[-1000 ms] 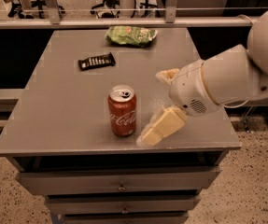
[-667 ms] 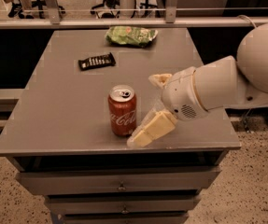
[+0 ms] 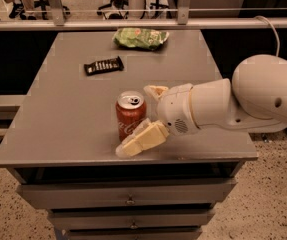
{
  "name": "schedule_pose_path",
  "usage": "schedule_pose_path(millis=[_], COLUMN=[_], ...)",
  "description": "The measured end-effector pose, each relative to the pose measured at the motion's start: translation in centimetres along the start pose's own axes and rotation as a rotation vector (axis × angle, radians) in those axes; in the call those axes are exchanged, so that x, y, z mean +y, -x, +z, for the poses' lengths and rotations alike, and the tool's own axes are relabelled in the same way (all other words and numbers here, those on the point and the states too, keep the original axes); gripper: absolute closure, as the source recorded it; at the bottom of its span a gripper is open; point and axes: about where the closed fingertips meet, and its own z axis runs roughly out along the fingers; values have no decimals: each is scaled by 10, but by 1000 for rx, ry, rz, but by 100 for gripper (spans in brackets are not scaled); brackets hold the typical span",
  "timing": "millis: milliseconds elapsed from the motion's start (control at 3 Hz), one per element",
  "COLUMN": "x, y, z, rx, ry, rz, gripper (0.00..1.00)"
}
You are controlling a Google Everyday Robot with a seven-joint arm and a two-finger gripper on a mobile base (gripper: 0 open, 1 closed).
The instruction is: Knock coke can over
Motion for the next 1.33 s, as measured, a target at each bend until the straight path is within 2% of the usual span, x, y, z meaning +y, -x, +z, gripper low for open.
schedule_pose_path(millis=[667,1000,1333], x=[-15,-28,-55], y=[30,53,88], z=[37,49,63], rx=[-177,-229,-274], ry=[-13,-24,-46], rz=[20,6,-8], gripper=[0,0,0])
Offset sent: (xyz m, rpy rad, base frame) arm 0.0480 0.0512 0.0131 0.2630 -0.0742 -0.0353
